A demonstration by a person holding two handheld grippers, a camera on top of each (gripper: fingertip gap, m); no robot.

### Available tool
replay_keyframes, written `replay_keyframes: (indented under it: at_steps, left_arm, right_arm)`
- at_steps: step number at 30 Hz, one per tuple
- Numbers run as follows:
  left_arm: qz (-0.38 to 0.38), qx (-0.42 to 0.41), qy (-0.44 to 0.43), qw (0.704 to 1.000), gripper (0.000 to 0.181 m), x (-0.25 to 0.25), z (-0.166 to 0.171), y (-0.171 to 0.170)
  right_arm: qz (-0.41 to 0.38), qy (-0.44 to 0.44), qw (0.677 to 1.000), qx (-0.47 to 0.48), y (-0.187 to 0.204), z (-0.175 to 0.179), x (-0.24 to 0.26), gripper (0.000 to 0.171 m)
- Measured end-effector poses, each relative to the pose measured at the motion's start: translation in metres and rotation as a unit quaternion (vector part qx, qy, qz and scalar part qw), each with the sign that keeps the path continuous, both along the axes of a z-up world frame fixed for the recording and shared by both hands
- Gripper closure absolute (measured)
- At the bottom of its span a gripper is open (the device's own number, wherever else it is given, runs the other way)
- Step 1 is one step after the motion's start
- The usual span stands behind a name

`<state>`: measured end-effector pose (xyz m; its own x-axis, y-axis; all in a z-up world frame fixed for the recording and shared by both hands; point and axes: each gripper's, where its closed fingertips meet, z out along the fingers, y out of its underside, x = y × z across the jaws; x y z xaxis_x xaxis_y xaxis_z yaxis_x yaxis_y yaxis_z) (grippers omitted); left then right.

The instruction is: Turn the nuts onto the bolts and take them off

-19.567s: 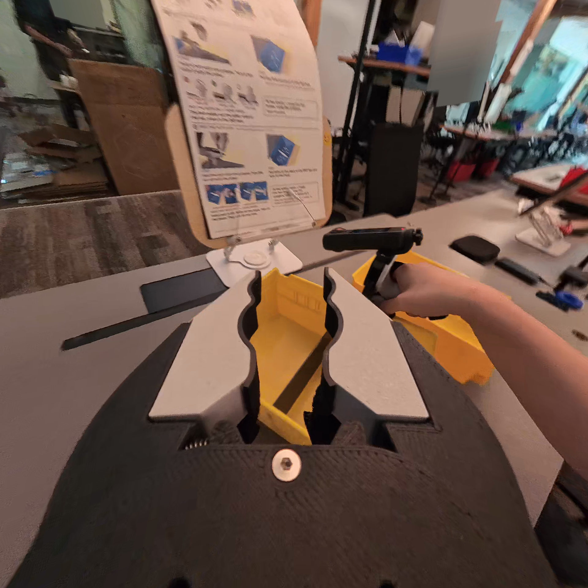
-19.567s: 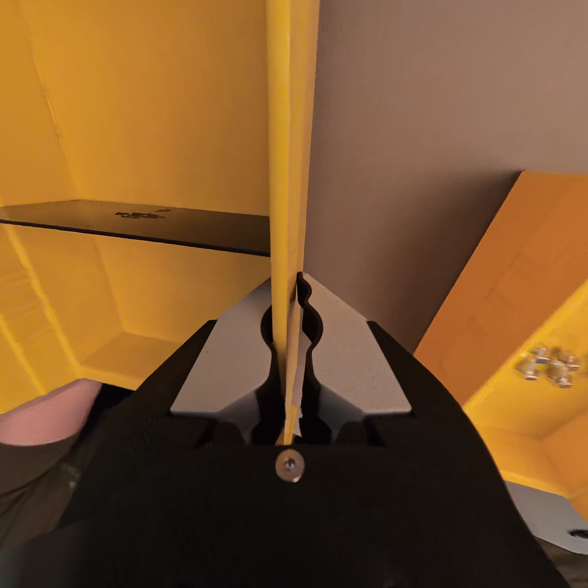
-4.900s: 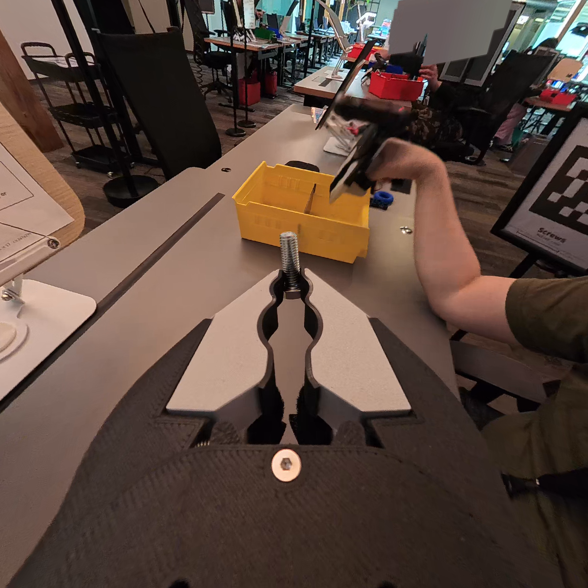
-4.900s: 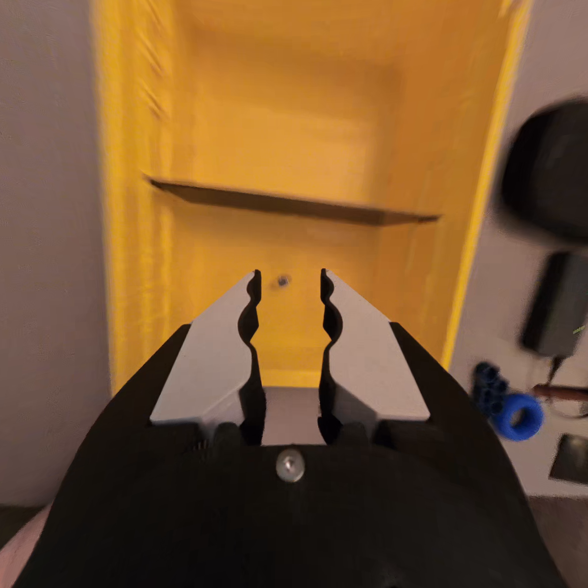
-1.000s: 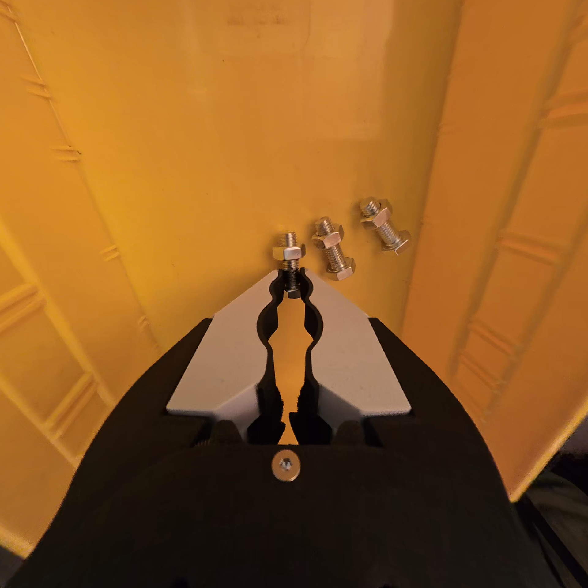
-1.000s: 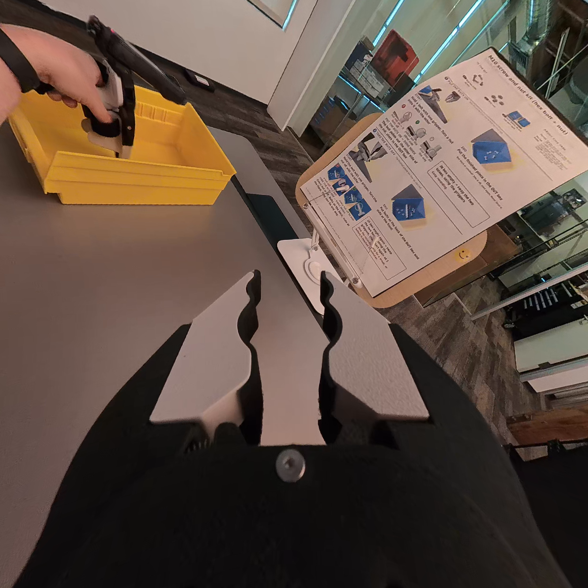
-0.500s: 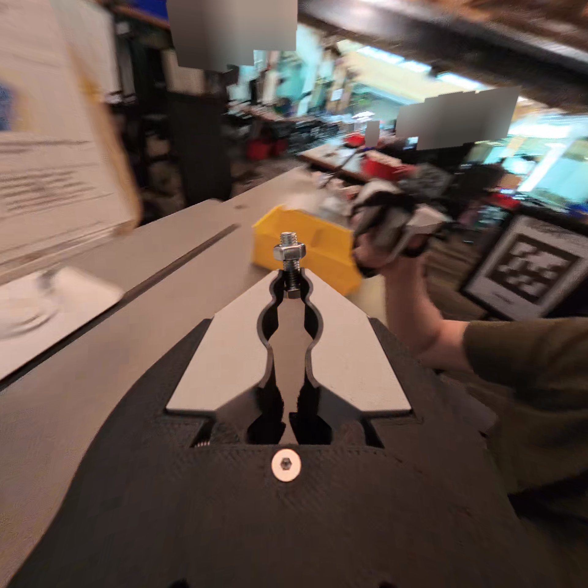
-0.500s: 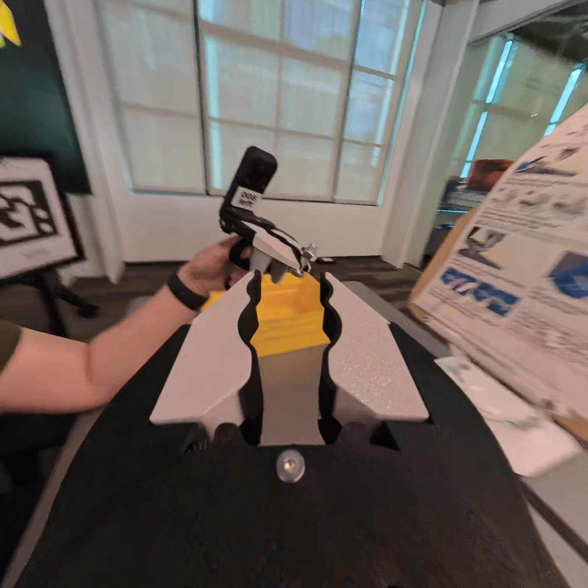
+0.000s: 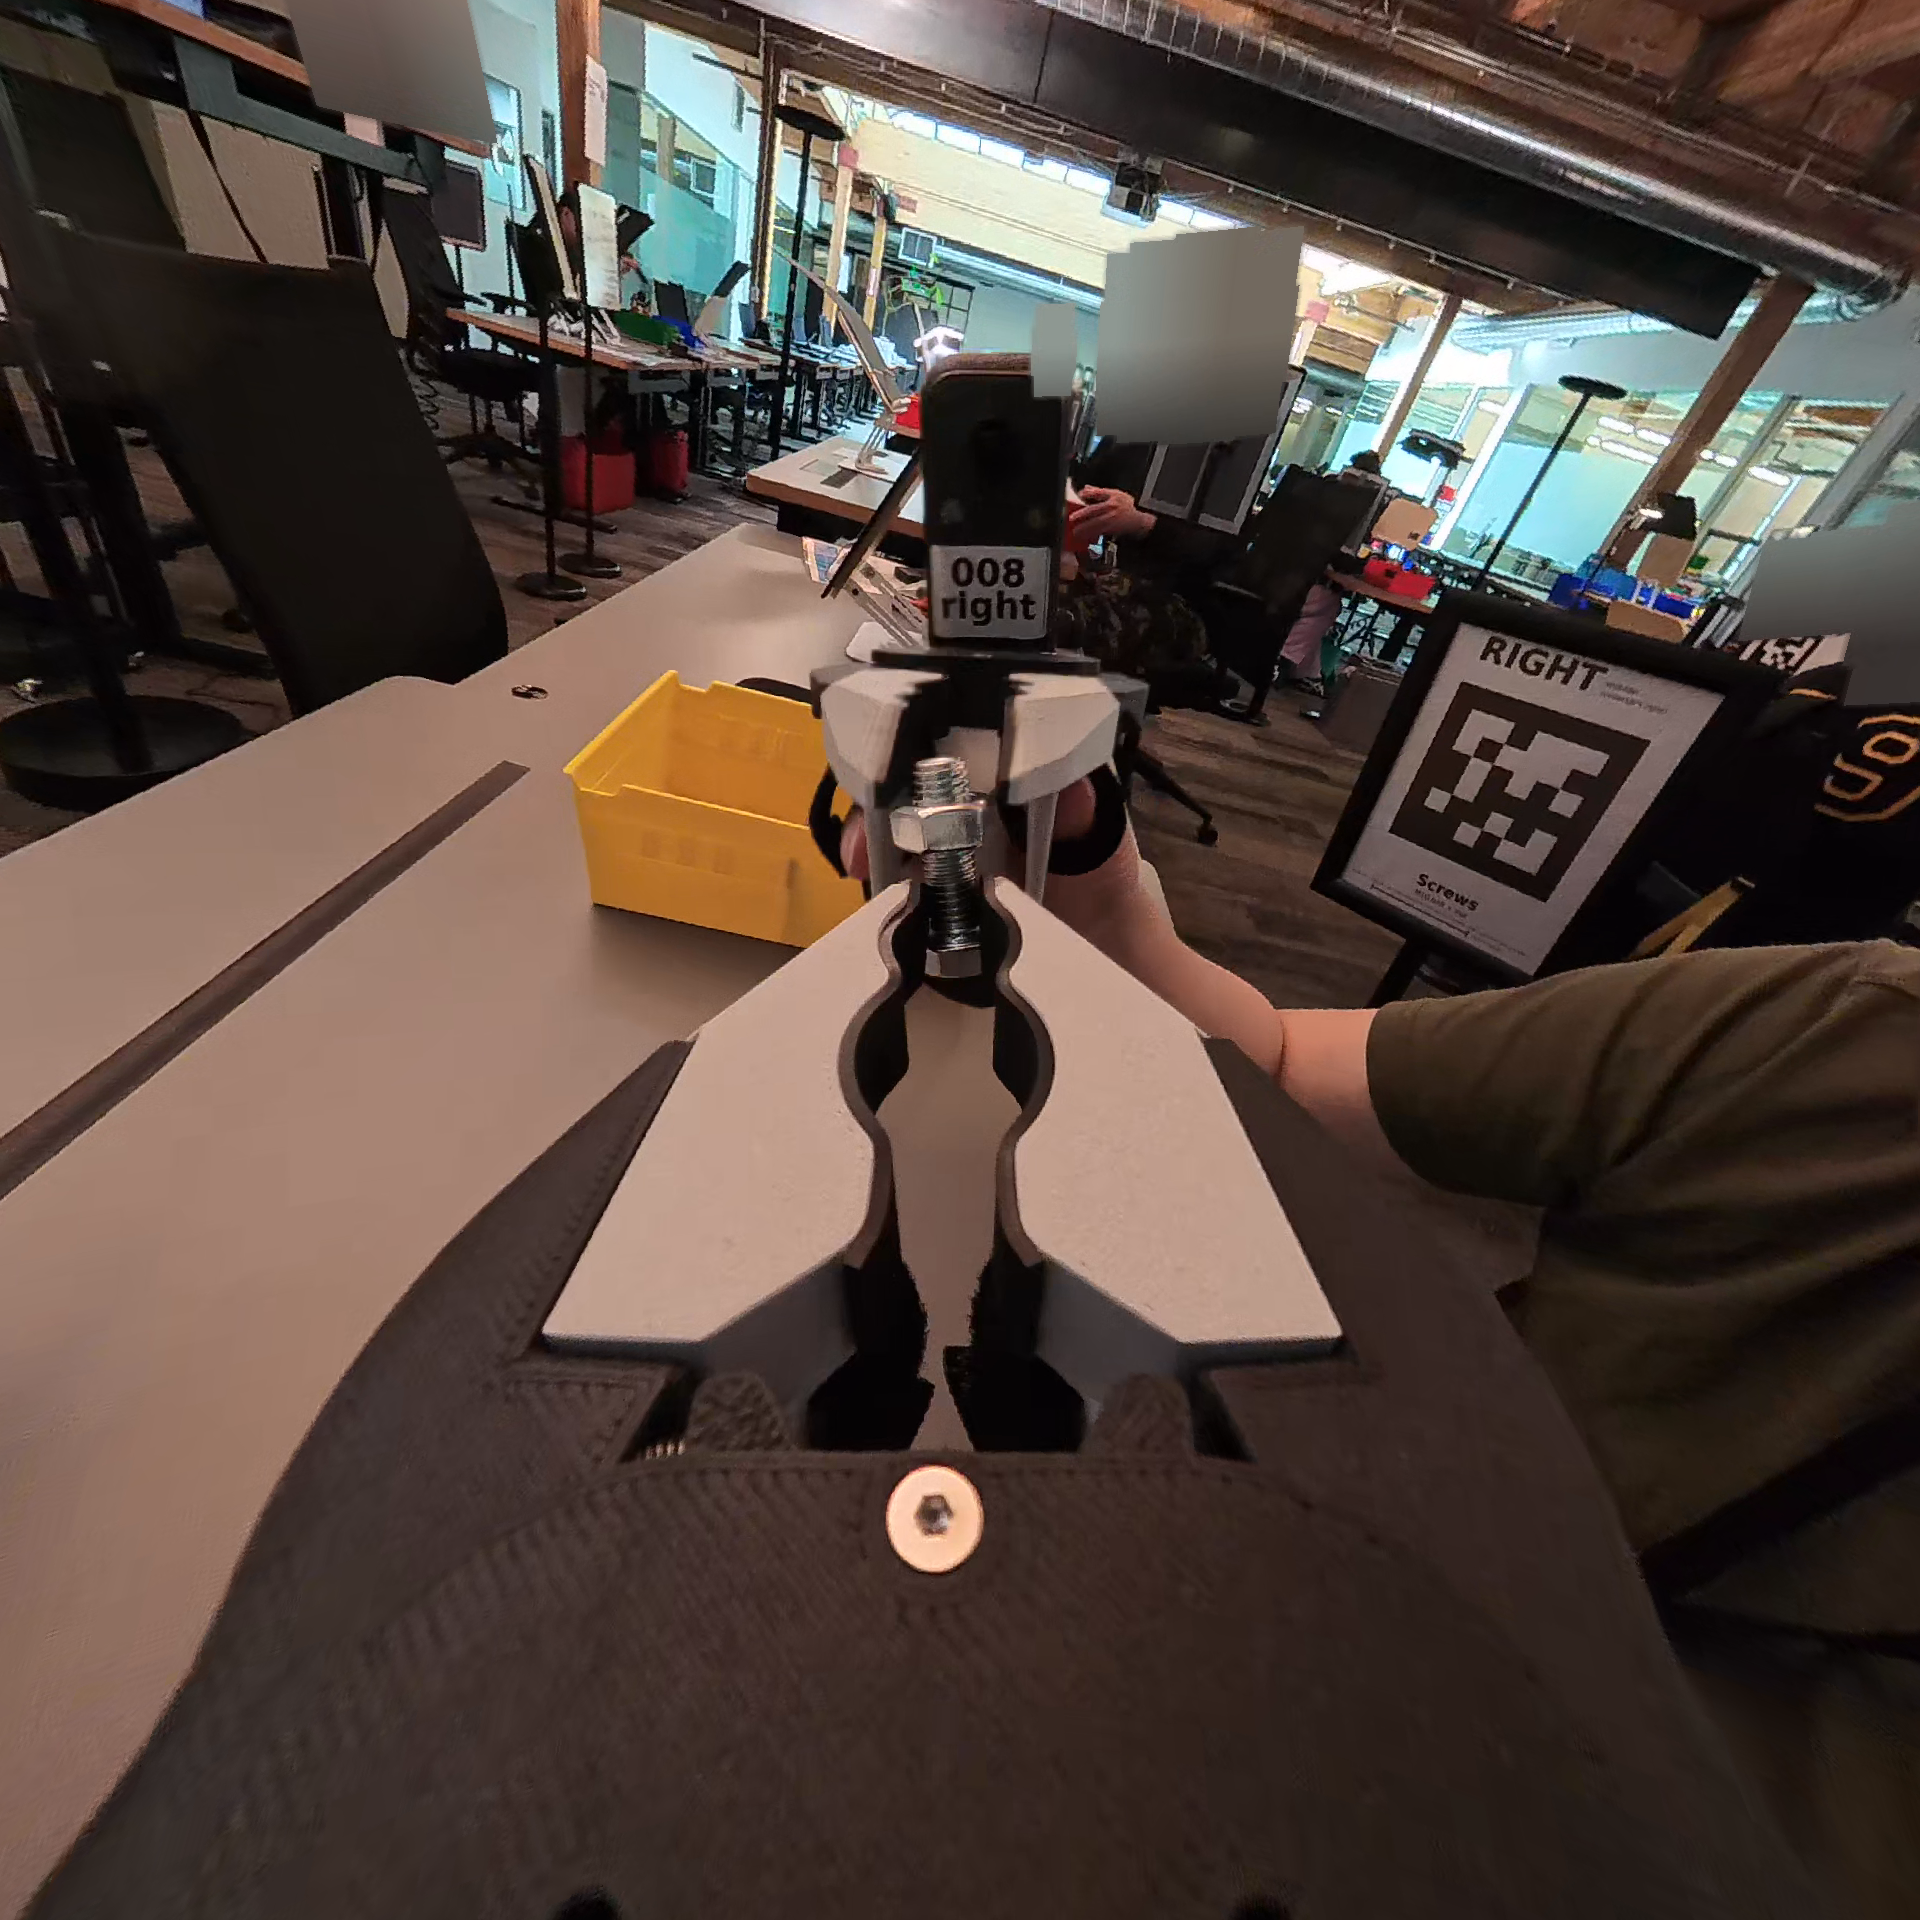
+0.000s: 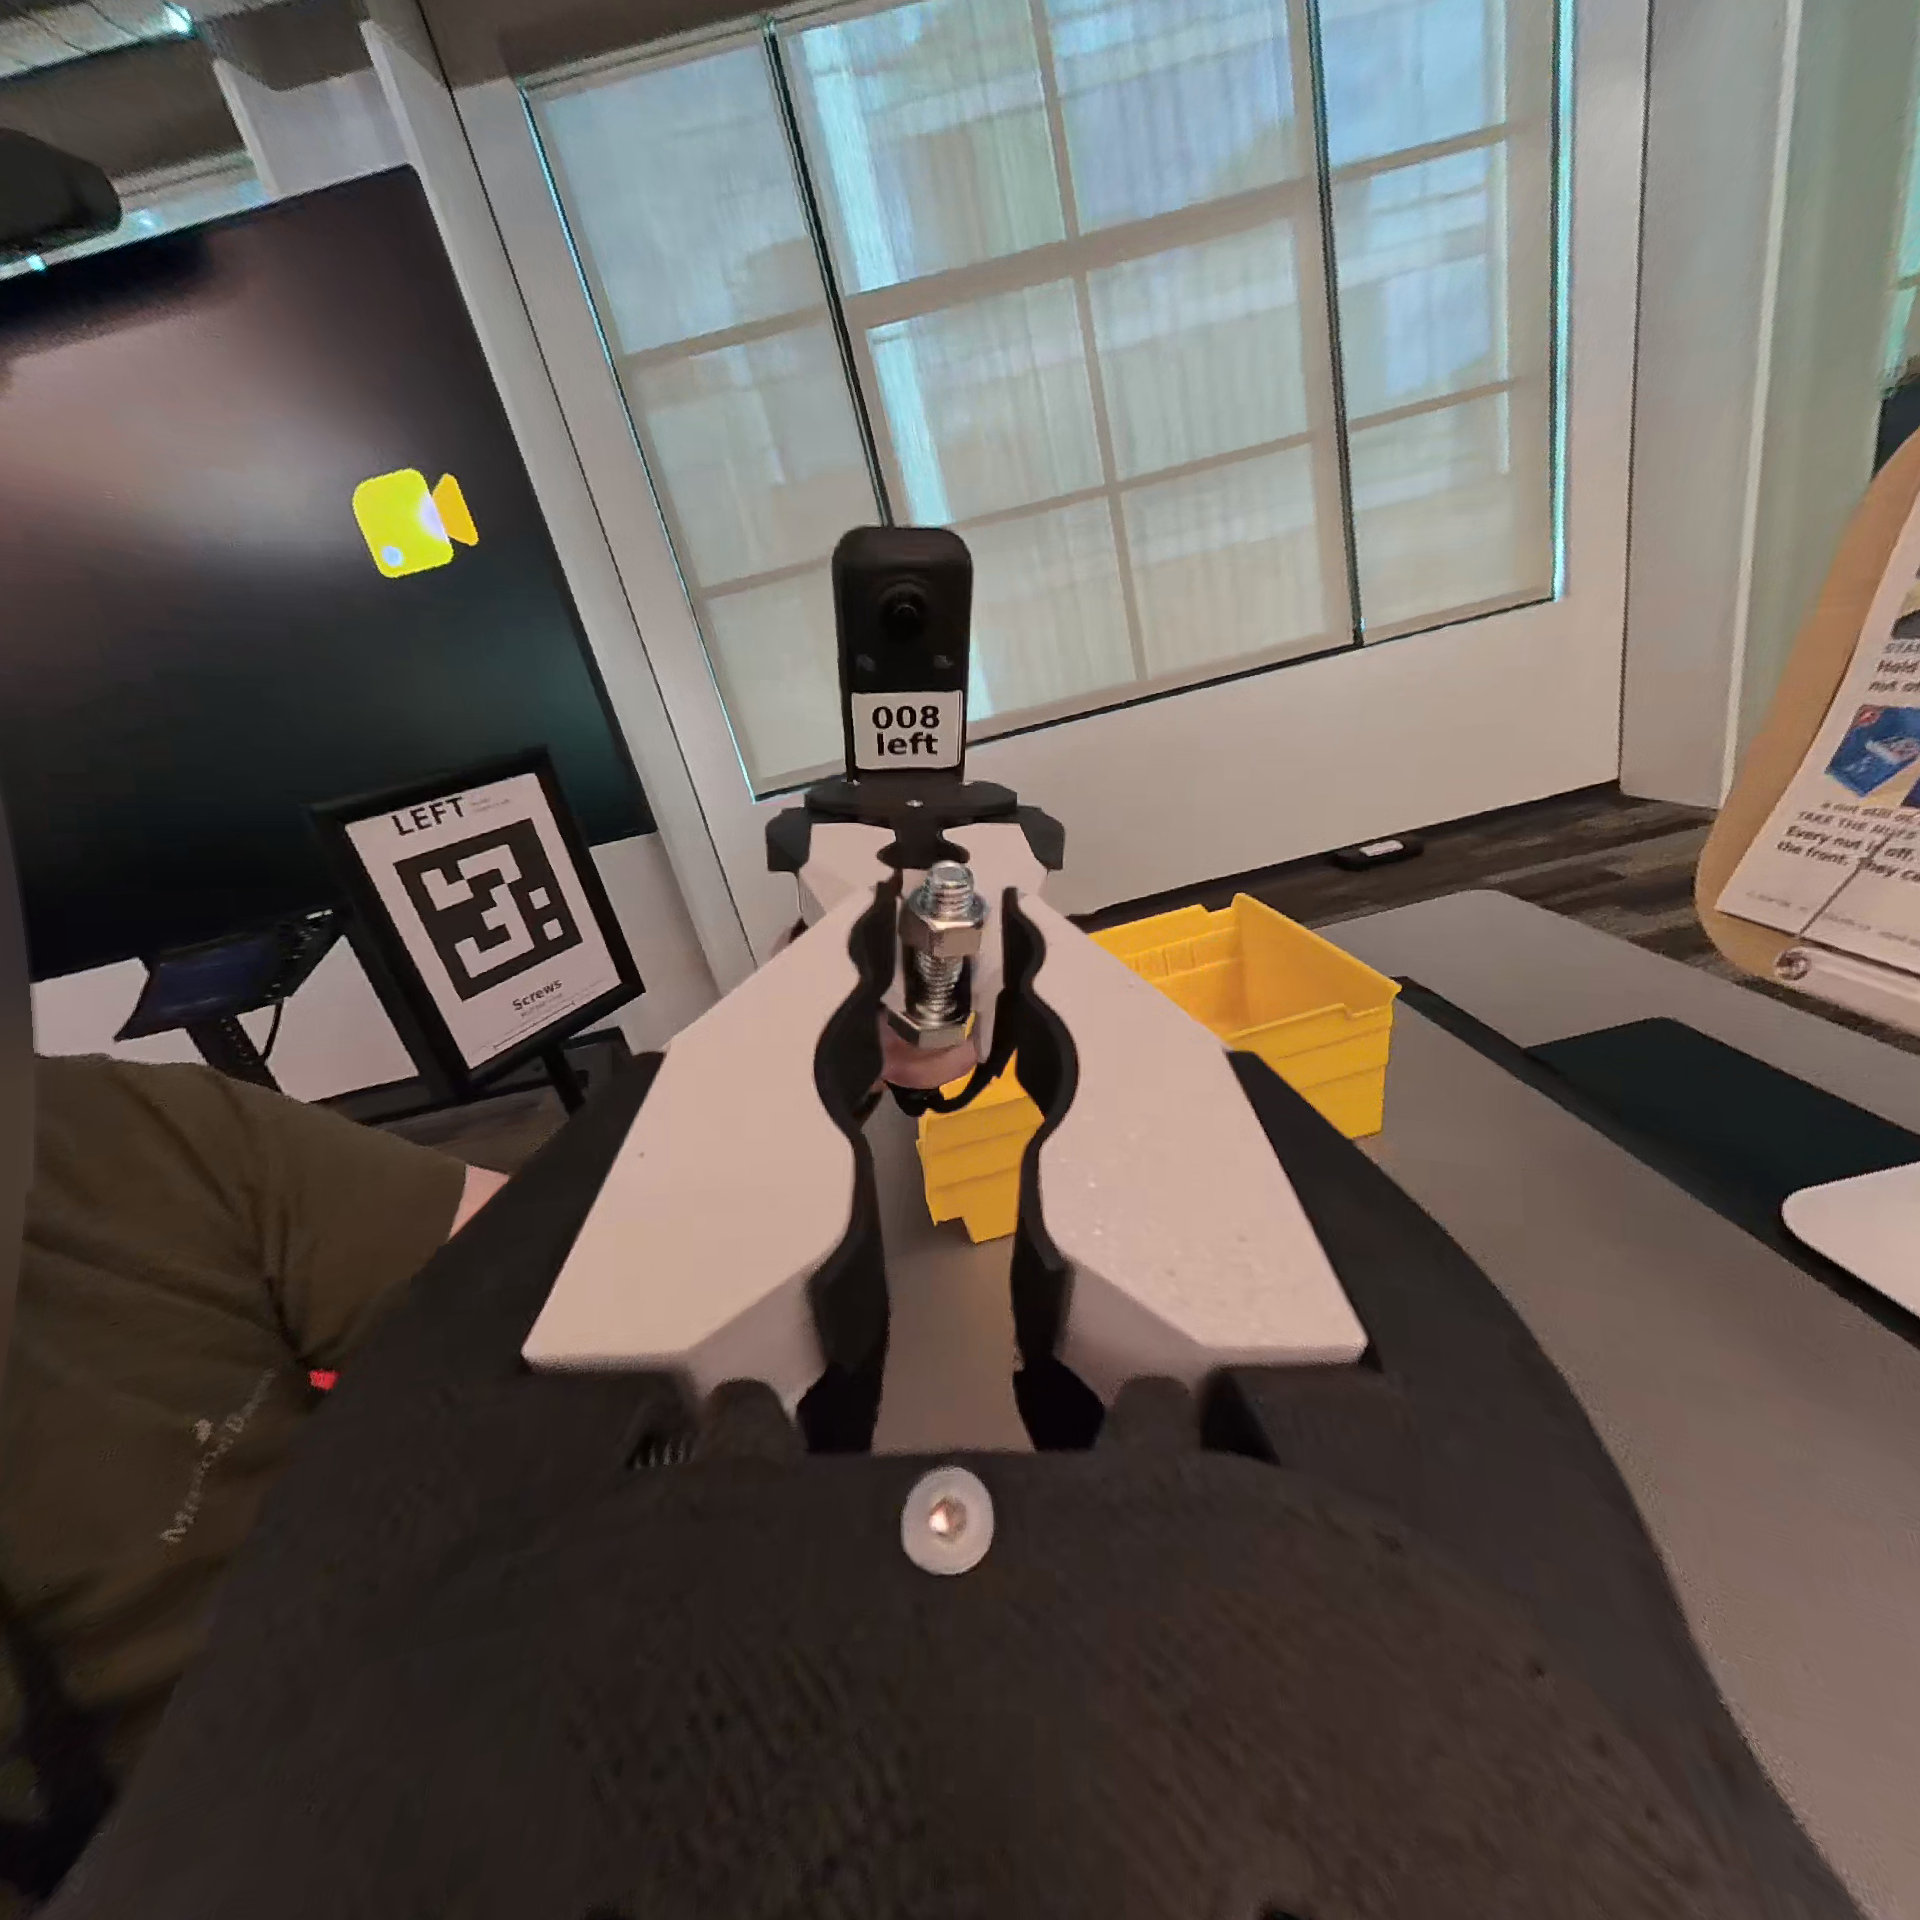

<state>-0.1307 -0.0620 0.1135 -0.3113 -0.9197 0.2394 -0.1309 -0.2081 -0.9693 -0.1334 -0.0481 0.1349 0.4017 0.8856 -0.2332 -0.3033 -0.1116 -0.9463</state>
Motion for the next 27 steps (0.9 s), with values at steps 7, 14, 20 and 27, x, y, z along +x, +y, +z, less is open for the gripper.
replay_keyframes:
  at_steps: [7,14,20,27]
  left_arm:
    - [-0.012,0.018,0.014,1.000,0.174,0.000,-0.004,-0.008]
    - [-0.016,0.021,0.022,0.999,0.174,-0.001,-0.005,-0.011]
    - [-0.022,-0.001,0.036,0.999,0.173,-0.001,-0.008,-0.011]
    - [-0.018,-0.018,0.017,1.000,0.173,-0.001,-0.007,-0.009]
  right_arm:
    - [0.054,-0.006,0.998,-0.030,-0.006,-0.008,-0.011,0.153]
    - [0.079,0.010,0.996,-0.046,-0.008,-0.008,-0.012,0.153]
    - [0.074,-0.007,0.996,-0.045,-0.008,-0.011,-0.013,0.153]
    - [0.079,0.012,0.996,-0.047,-0.006,-0.009,-0.012,0.154]
